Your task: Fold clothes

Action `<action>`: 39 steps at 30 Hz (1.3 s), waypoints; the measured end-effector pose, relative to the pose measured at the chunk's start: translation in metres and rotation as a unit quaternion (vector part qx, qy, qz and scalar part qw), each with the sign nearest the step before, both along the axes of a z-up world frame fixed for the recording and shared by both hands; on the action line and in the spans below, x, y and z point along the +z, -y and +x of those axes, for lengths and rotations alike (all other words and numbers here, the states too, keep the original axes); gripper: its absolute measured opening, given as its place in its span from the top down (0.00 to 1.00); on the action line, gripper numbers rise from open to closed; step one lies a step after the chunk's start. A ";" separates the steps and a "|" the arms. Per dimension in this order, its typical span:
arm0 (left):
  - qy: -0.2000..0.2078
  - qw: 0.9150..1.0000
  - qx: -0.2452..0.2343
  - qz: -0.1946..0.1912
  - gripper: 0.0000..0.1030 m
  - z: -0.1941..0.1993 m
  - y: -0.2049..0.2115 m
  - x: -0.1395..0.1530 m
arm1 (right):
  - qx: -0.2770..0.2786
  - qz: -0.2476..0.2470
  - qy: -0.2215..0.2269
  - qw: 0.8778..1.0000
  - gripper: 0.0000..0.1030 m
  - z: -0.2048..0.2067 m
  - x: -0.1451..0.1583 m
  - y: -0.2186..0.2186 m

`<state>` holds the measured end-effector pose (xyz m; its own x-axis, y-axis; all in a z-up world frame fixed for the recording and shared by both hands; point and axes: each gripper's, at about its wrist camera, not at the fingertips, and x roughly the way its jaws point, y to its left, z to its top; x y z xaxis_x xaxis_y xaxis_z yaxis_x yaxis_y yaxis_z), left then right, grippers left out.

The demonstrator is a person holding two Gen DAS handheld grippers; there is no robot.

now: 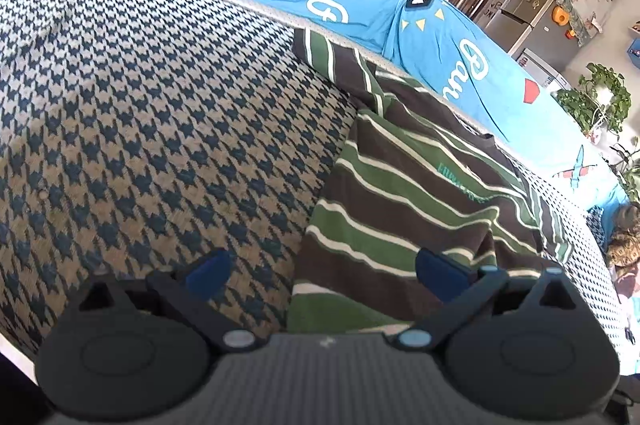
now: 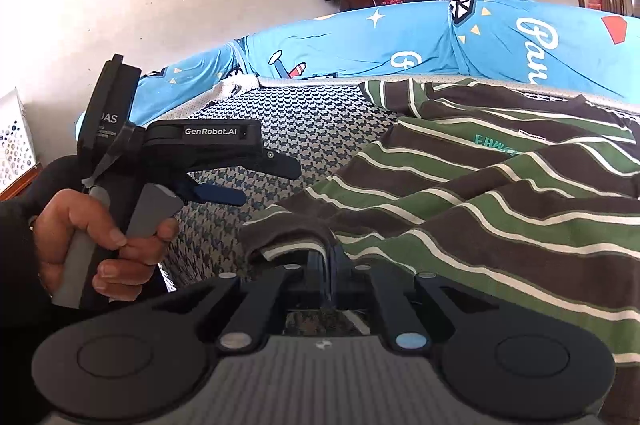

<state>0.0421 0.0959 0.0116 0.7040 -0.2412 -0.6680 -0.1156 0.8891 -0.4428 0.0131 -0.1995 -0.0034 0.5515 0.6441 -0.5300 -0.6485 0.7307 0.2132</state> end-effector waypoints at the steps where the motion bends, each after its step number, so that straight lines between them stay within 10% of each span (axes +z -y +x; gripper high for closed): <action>1: -0.006 1.000 -0.004 -0.004 0.00 0.000 0.000 -0.002 | -0.003 -0.008 -0.002 1.000 0.94 0.000 -0.002 0.000; 7: -0.028 0.999 -0.007 -0.022 0.00 -0.001 -0.004 -0.007 | 0.001 -0.104 -0.005 0.995 0.94 -0.005 -0.024 -0.015; 26: -0.011 0.989 -0.104 -0.108 0.00 -0.003 0.010 0.002 | 0.030 -0.085 0.030 0.996 0.74 -0.016 0.007 -0.044; 39: 0.005 0.975 -0.148 -0.163 0.00 -0.004 0.004 0.010 | 0.080 -0.145 0.070 0.984 0.64 -0.010 -0.024 -0.112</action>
